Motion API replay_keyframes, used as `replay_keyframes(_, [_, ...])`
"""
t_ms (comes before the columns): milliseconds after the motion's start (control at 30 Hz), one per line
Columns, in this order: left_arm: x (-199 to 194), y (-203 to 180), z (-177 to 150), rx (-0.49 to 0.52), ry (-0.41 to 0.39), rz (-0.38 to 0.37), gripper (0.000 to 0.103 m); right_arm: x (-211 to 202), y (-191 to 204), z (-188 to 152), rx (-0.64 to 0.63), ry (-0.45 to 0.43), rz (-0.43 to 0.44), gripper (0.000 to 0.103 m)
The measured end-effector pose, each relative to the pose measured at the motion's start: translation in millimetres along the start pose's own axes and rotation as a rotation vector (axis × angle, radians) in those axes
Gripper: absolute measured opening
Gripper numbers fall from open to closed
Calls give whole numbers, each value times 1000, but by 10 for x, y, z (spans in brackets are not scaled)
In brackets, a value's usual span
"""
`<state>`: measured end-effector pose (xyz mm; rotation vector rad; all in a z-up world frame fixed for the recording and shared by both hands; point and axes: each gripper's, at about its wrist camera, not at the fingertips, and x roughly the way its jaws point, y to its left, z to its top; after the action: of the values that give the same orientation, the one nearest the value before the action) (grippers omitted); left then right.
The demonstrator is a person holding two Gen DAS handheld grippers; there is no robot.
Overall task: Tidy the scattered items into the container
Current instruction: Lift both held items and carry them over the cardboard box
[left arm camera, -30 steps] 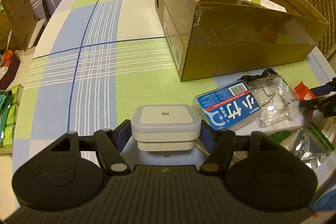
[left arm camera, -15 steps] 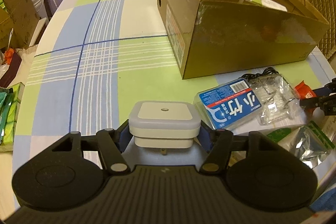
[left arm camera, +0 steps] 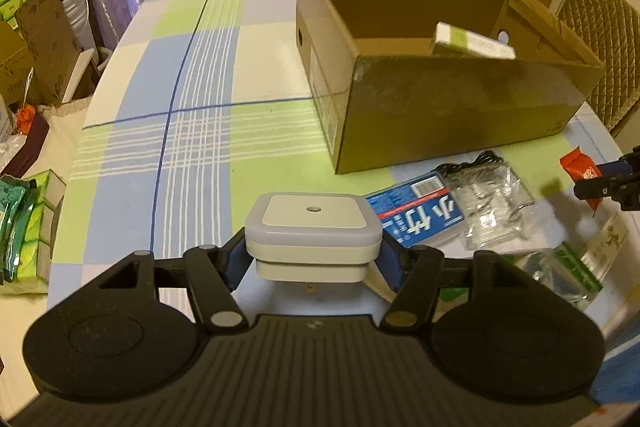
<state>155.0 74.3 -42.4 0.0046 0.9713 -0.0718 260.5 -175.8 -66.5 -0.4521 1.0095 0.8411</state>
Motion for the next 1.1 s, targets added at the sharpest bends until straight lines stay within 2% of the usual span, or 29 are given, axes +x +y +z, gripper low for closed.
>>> replay_keyframes(267, [-263,-189,142,14,-50,-14,60,-377,35,113,0,-74,6,28])
replay_keyframes(567, [-440,-415,400,32,-102,-38,60,-587,57,288,0,-123,16,28])
replay_keyframes(1100, [-395,-712,798,61,-126,-65,60,-732,-64,628,-2,-177,18,28])
